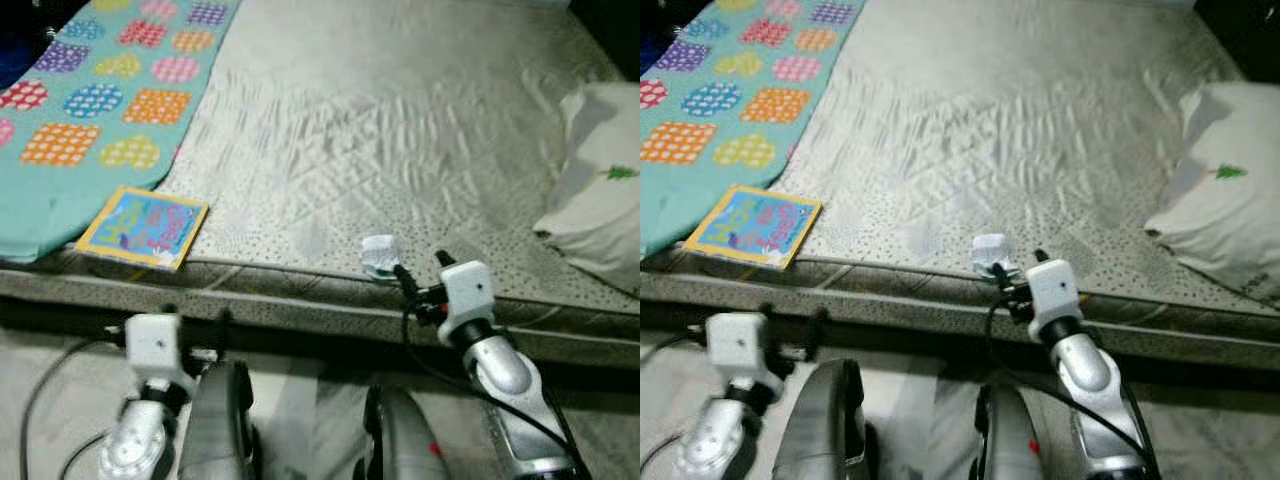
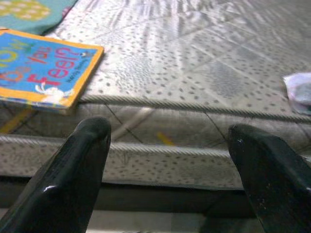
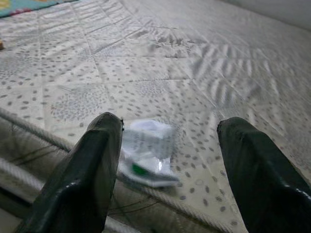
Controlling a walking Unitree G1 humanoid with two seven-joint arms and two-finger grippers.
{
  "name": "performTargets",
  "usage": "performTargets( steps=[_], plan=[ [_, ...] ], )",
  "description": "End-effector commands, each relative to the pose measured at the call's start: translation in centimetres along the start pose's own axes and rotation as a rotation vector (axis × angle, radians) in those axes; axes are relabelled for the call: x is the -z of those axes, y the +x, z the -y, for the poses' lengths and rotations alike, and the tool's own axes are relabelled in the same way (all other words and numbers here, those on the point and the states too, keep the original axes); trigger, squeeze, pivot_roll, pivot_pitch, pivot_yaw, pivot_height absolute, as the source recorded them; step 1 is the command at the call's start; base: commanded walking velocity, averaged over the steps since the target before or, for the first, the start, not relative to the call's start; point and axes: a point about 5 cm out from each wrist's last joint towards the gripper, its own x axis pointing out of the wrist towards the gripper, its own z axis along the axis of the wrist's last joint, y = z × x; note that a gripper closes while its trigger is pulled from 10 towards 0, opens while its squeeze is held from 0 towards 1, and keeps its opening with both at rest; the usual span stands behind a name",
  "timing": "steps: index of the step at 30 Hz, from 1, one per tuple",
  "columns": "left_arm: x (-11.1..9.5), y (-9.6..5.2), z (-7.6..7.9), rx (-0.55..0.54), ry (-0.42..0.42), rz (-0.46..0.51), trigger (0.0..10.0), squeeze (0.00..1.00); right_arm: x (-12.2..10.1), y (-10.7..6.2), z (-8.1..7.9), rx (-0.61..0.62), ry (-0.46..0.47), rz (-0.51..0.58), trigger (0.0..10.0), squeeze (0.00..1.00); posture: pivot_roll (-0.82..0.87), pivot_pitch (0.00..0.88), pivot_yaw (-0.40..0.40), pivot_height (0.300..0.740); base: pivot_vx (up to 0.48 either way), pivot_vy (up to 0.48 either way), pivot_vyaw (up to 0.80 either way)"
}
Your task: Clean up the room
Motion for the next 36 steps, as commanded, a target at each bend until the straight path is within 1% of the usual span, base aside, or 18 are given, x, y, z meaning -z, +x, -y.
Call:
performTargets(
  steps=[1,16,19,21,22,23,25,26,27,30,32,33,36],
  plan=[
    [0.1,-0.3,-0.7,-0.017,0.014,-0.011,10.0,0.00,-0.1,0.1,-0.2,-0.012,0.008,0.002,10.0,0.00,-0.02,0.225,-0.075,0.575,0.255,0.000,0.00],
    [0.3,-0.3,-0.8,-0.023,0.012,-0.023,10.0,0.00,0.0,0.2,-0.3,-0.023,0.003,-0.006,10.0,0.00,-0.01,0.229,-0.076,0.575,0.000,0.000,0.00],
    [0.3,-0.4,-0.8,-0.030,0.017,-0.026,10.0,0.00,-0.1,0.5,-0.3,-0.033,0.005,-0.021,10.0,0.00,-0.01,0.228,-0.075,0.575,0.000,0.000,0.00],
    [0.1,-0.6,-1.1,-0.046,0.028,-0.020,10.0,0.00,-0.6,1.5,-0.5,-0.062,0.013,-0.027,10.0,0.00,0.02,0.226,-0.070,0.575,0.000,0.000,0.00],
    [0.1,-0.6,-1.1,-0.046,0.028,-0.020,10.0,0.00,-0.6,1.5,-0.5,-0.062,0.013,-0.027,10.0,0.00,0.02,0.226,-0.070,0.575,0.000,0.000,0.00],
    [0.0,-0.9,-1.5,-0.066,0.053,-0.017,10.0,0.00,-0.8,2.2,-0.9,-0.083,0.023,-0.046,10.0,0.00,0.03,0.229,-0.069,0.575,0.000,0.000,0.00],
    [-0.1,-1.0,-1.7,-0.072,0.062,-0.017,10.0,0.00,-0.8,2.5,-1.1,-0.089,0.022,-0.050,10.0,0.00,0.03,0.229,-0.069,0.575,0.000,0.000,0.00],
    [0.1,-1.5,-1.9,-0.087,0.063,-0.026,10.0,0.00,-0.6,2.8,-1.9,-0.121,0.011,-0.063,10.0,0.00,0.04,0.247,-0.072,0.575,0.000,0.000,0.00],
    [0.1,-1.5,-1.9,-0.087,0.063,-0.026,10.0,0.00,-0.6,2.8,-1.9,-0.121,0.011,-0.063,10.0,0.00,0.04,0.247,-0.072,0.575,0.000,0.000,0.00],
    [0.2,-2.5,-2.3,-0.108,0.062,-0.042,10.0,0.00,-0.2,2.9,-2.7,-0.155,-0.009,-0.091,10.0,0.00,0.05,0.262,-0.069,0.575,0.000,0.000,0.00],
    [0.3,-3.4,-2.7,-0.125,0.070,-0.057,10.0,0.00,0.2,2.9,-2.9,-0.158,-0.010,-0.117,10.0,0.00,0.06,0.290,-0.064,0.575,0.000,0.000,0.00],
    [0.4,-4.1,-3.2,-0.143,0.082,-0.076,10.0,0.00,0.8,3.0,-3.0,-0.151,-0.004,-0.144,10.0,0.00,0.07,0.305,-0.069,0.575,0.000,0.000,0.00],
    [0.6,-4.9,-3.5,-0.157,0.093,-0.087,10.0,0.00,1.3,2.8,-3.2,-0.155,-0.009,-0.160,10.0,0.00,0.09,0.309,-0.085,0.575,0.000,0.000,0.00]
  ],
)
